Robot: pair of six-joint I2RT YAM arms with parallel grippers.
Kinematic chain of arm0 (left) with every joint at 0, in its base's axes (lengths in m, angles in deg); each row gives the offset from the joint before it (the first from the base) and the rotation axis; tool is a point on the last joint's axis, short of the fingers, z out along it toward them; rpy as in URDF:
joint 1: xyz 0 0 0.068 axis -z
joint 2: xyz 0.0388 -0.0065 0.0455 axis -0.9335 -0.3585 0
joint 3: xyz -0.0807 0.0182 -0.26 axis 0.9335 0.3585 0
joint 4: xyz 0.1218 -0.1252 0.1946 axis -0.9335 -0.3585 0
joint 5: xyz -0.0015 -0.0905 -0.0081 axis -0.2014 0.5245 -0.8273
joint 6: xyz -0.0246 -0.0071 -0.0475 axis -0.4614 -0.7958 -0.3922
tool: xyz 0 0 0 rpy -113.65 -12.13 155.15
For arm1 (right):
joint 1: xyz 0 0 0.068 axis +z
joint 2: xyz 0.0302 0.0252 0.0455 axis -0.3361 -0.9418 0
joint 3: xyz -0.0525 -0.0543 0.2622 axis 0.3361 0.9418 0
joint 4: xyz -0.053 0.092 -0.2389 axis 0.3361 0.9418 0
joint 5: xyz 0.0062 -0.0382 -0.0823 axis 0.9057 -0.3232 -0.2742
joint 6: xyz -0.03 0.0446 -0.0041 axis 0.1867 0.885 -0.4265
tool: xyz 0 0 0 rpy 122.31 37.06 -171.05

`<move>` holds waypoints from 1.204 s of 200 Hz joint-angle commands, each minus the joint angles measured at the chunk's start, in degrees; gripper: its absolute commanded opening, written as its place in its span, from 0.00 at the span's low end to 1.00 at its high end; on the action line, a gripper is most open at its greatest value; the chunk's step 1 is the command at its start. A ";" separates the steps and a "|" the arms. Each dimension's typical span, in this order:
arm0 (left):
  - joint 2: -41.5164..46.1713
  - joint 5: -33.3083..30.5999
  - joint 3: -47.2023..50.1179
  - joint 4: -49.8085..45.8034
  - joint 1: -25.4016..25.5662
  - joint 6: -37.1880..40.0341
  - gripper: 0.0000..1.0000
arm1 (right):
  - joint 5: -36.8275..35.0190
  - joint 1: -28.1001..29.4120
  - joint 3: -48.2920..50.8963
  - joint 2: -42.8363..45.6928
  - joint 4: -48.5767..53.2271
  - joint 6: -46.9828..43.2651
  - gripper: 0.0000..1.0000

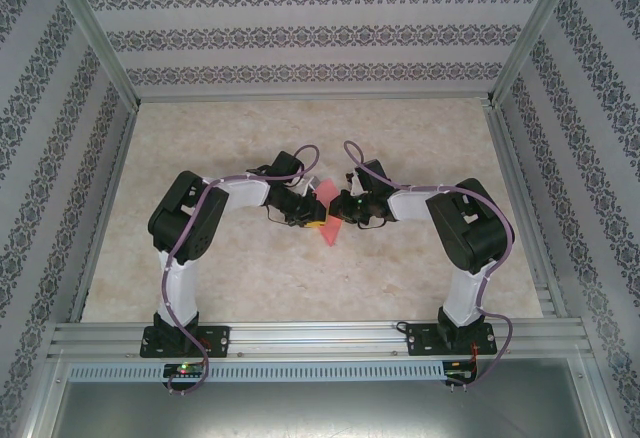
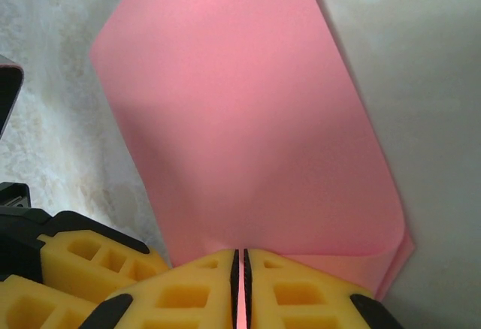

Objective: Fold a paper plane with a square sheet of paper (pick it up from the middle)
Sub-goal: Third fold the triangle at the center of the table.

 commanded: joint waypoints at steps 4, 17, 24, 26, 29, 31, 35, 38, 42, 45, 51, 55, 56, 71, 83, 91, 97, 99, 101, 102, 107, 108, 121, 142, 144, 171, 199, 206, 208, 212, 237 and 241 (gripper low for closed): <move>-1.97 -0.64 -1.65 -0.76 0.93 2.75 0.19 | 1.14 0.09 2.08 -0.82 2.88 0.17 0.14; -2.23 -1.15 -1.85 -1.67 0.93 3.42 0.19 | 1.22 0.02 2.09 -0.80 2.80 0.13 0.14; -2.34 -1.31 -1.94 -2.02 0.93 3.65 0.19 | 1.24 0.05 2.12 -0.75 2.71 0.13 0.15; -2.36 -1.27 -1.92 -1.98 0.95 3.68 0.19 | 1.29 0.03 2.13 -0.76 2.62 0.13 0.15; -2.36 -1.32 -1.92 -2.09 0.94 3.74 0.19 | 1.27 0.04 2.13 -0.73 2.61 0.13 0.15; -2.36 -1.32 -1.91 -2.13 0.93 3.77 0.19 | 1.29 -0.01 2.16 -0.78 2.59 0.13 0.15; -2.43 -1.31 -1.91 -2.32 0.94 3.91 0.19 | 1.38 0.06 2.17 -0.75 2.49 0.13 0.15; -2.44 -1.40 -1.97 -2.38 0.93 4.01 0.19 | 1.41 0.08 2.16 -0.78 2.45 0.13 0.15; -2.45 -1.40 -2.02 -2.49 0.93 4.11 0.19 | 1.42 0.09 2.14 -0.76 2.40 0.13 0.15; -2.45 -1.47 -2.00 -2.64 0.93 4.22 0.19 | 1.42 0.09 2.13 -0.79 2.36 0.13 0.15; -2.54 -1.57 -2.05 -2.88 0.93 4.37 0.19 | 1.50 0.08 2.18 -0.71 2.28 0.13 0.15; -2.61 -1.60 -2.10 -3.02 0.93 4.47 0.19 | 1.51 0.11 2.14 -0.71 2.22 0.12 0.15; -2.62 -1.59 -2.09 -3.02 0.93 4.52 0.19 | 1.51 0.10 2.18 -0.71 2.20 0.13 0.15; -2.98 -1.96 -2.11 -3.57 1.02 4.90 0.19 | 1.61 0.09 2.25 -0.46 1.88 0.23 0.16; -3.28 -2.17 -2.11 -3.81 1.04 5.25 0.19 | 1.79 0.05 2.22 -0.14 1.65 0.31 0.16; -3.49 -2.38 -2.09 -4.11 1.04 5.43 0.19 | 1.80 0.00 2.24 0.11 1.65 0.30 0.17; -3.68 -2.55 -2.09 -4.25 1.09 5.56 0.19 | 1.78 0.00 2.35 0.32 1.65 0.34 0.17; -3.72 -2.59 -2.09 -4.30 1.10 5.61 0.19 | 1.77 0.00 2.32 0.41 1.65 0.38 0.17; -3.76 -2.65 -2.13 -4.33 1.10 5.67 0.19 | 1.77 0.00 2.31 0.47 1.65 0.39 0.17; -3.76 -2.64 -2.11 -4.34 1.15 5.69 0.19 | 1.77 0.00 2.31 0.50 1.65 0.39 0.18; -3.85 -2.67 -2.09 -4.30 1.13 5.76 0.19 | 1.77 0.04 2.44 0.67 1.66 0.39 0.18; -3.90 -2.74 -2.09 -4.32 1.12 5.78 0.19 | 1.77 0.02 2.42 0.73 1.61 0.44 0.18; -4.20 -3.05 -2.22 -4.85 1.17 6.09 0.19 | 1.77 0.00 2.62 1.16 1.37 0.64 0.19; -4.89 -3.71 -2.64 -5.81 1.28 6.92 0.19 | 1.99 -0.09 2.79 1.86 0.74 1.08 0.21; -4.91 -3.76 -2.62 -5.94 1.28 6.96 0.19 | 2.07 -0.09 2.74 1.96 0.65 1.12 0.21; -5.58 -4.65 -3.05 -7.22 1.42 7.89 0.19 | 2.75 -0.34 2.79 2.71 -0.49 1.96 0.21; -6.20 -5.92 -3.68 -8.54 1.46 8.81 0.19 | 3.26 -0.95 3.85 4.46 -2.15 2.99 0.23; -6.32 -6.06 -3.88 -8.82 1.46 9.00 0.19 | 3.14 -1.16 4.13 5.33 -2.09 3.03 0.23; -6.38 -6.07 -3.88 -8.83 1.57 9.04 0.19 | 3.10 -1.24 4.32 5.59 -2.05 2.97 0.23; -6.46 -5.98 -3.93 -8.86 1.54 9.04 0.19 | 3.01 -1.38 4.53 6.17 -1.90 2.94 0.23; -6.84 -6.22 -4.36 -9.35 1.70 9.32 0.19 | 3.04 -2.09 6.51 9.78 -1.34 3.29 0.24; -6.94 -6.25 -4.42 -9.42 1.64 9.40 0.19 | 3.16 -2.11 6.98 10.38 -1.42 3.52 0.23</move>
